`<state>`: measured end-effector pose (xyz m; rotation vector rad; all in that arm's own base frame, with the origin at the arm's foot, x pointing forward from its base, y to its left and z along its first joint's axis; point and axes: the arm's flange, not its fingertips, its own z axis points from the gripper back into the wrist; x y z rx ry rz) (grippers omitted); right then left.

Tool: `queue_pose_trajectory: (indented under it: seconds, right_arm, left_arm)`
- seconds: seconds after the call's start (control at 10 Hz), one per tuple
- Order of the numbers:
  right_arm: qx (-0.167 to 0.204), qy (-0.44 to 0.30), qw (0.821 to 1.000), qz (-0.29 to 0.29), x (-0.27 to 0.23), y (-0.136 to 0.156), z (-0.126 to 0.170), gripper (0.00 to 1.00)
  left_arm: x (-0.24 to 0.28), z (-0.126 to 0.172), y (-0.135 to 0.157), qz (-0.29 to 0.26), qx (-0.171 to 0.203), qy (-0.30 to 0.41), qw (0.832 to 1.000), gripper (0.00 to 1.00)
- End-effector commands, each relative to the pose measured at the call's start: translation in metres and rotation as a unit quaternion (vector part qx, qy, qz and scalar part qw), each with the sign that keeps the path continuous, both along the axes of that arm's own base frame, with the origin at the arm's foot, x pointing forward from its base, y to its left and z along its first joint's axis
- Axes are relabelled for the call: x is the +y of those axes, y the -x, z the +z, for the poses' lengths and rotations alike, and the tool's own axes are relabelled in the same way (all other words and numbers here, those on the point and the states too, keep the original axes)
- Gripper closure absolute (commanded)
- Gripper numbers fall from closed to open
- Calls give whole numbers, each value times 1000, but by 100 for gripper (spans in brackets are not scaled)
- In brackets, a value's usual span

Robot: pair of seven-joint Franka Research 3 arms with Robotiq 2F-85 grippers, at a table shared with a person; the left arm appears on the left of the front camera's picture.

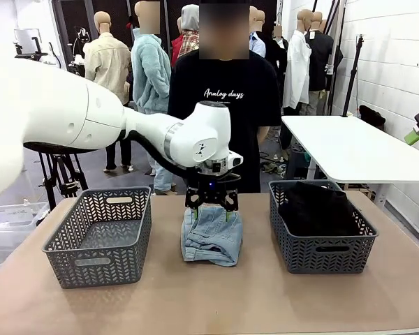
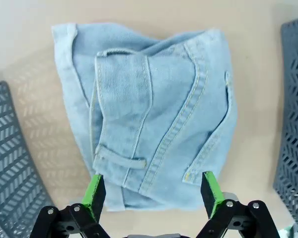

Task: Sort the tops and bottoms.
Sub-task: Lift clothes from the center of the table with your right hand.

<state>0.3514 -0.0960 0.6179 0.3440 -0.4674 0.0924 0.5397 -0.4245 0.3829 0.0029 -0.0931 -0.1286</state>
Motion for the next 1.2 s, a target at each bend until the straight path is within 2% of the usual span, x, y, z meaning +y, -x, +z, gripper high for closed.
queue_pose_trajectory:
  seconds: [0.0,0.1,0.3,0.6,0.8,1.1]
  right_arm:
    - [-2,-2,1000,1,1,-1,-3,0]
    - [-2,-2,1000,1,1,-1,-3,0]
    - [-2,-2,1000,1,1,-1,-3,0]
    - [-2,-2,1000,1,1,-1,-3,0]
    - [-2,-2,1000,1,1,-1,-3,0]
    - [-2,-2,1000,1,1,-1,-3,0]
  left_arm:
    - [17,6,12,26,-24,7,999,0]
    - [0,0,0,0,0,0,1000,0]
    - [0,0,0,0,0,0,1000,0]
    - [-5,-5,3,-5,-9,22,1000,0]
    - [-1,-5,6,-1,-27,40,999,0]
    - [-2,-14,11,-20,-27,41,999,0]
